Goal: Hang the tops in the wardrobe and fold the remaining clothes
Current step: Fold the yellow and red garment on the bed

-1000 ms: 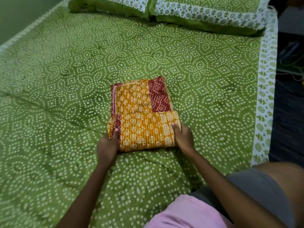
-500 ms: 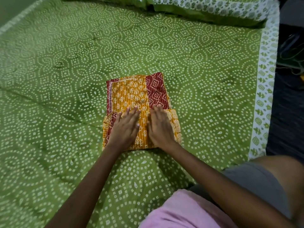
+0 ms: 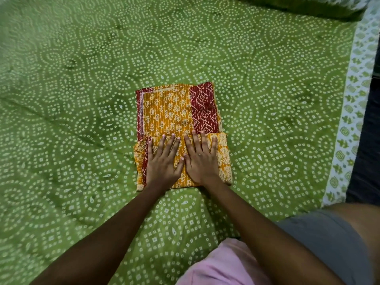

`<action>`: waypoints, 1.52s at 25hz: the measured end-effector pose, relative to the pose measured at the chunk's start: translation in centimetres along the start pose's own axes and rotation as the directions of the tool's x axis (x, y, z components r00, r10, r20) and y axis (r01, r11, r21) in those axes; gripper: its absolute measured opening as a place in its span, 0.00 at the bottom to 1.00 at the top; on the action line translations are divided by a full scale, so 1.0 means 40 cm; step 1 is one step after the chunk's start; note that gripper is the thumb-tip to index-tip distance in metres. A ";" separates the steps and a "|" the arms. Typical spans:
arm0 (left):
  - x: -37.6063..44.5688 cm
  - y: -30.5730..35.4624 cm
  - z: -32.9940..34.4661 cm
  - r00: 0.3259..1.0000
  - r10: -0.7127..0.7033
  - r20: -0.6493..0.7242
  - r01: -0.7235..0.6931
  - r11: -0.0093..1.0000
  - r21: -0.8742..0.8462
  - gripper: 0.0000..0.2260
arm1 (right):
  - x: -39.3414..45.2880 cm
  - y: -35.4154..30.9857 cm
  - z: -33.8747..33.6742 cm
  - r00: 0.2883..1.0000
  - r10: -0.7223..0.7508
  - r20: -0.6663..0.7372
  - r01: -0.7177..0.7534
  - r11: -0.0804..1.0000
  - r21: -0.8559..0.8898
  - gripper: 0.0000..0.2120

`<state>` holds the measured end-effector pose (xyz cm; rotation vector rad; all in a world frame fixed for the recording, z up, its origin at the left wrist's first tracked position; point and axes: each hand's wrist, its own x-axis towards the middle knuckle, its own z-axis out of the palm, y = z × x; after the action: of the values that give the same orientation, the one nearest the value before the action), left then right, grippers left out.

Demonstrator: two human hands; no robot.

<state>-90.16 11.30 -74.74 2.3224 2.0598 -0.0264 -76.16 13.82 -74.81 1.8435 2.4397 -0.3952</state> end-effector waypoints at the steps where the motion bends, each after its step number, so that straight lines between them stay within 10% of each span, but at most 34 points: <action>1: 0.001 0.001 -0.002 1.000 0.000 0.010 0.000 1.000 0.012 0.29 | 0.011 0.007 -0.011 0.999 -0.025 0.025 0.025 1.000 0.011 0.28; 7: 0.011 -0.016 -0.043 0.939 -0.338 0.069 0.345 0.923 -0.169 0.32 | -0.015 0.050 -0.032 1.000 -0.002 0.006 0.001 0.991 0.133 0.33; 14: -0.005 -0.170 -0.074 0.991 -0.016 0.132 0.087 0.829 -0.553 0.25 | -0.138 0.245 -0.033 0.929 -0.355 0.102 0.335 0.926 0.174 0.53; 19: 0.011 -0.180 -0.104 0.982 -0.083 0.172 0.186 0.630 -0.754 0.22 | -0.129 0.230 -0.029 0.915 -0.357 -0.186 0.385 0.911 0.147 0.36; 22: 0.029 -0.196 -0.128 0.963 -0.084 0.255 0.261 0.512 -0.818 0.20 | -0.107 0.222 -0.081 0.946 -0.164 -0.278 0.272 0.868 0.415 0.21; 26: 0.096 -0.277 -0.161 0.904 -0.033 0.427 0.411 0.346 -0.843 0.11 | -0.003 0.223 -0.267 0.999 0.018 0.040 -0.043 0.495 0.868 0.13; 31: 0.154 -0.305 -0.158 0.780 -0.210 0.590 0.593 -0.052 -0.803 0.34 | 0.184 0.199 -0.292 0.911 0.347 0.225 -0.253 0.036 0.967 0.16; 34: 0.175 -0.293 -0.156 0.760 -0.180 0.625 0.640 0.032 -0.768 0.51 | 0.202 0.200 -0.220 0.893 0.330 0.307 -0.334 0.028 0.942 0.21; 38: 0.170 -0.177 -0.145 0.788 -0.523 0.325 0.544 0.344 -0.765 0.24 | 0.187 0.195 -0.182 0.911 0.377 0.169 -0.215 0.083 0.973 0.19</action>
<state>-96.44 19.13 -69.31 0.9953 2.0272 0.7464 -70.07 24.53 -70.58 2.6708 1.6179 -2.4029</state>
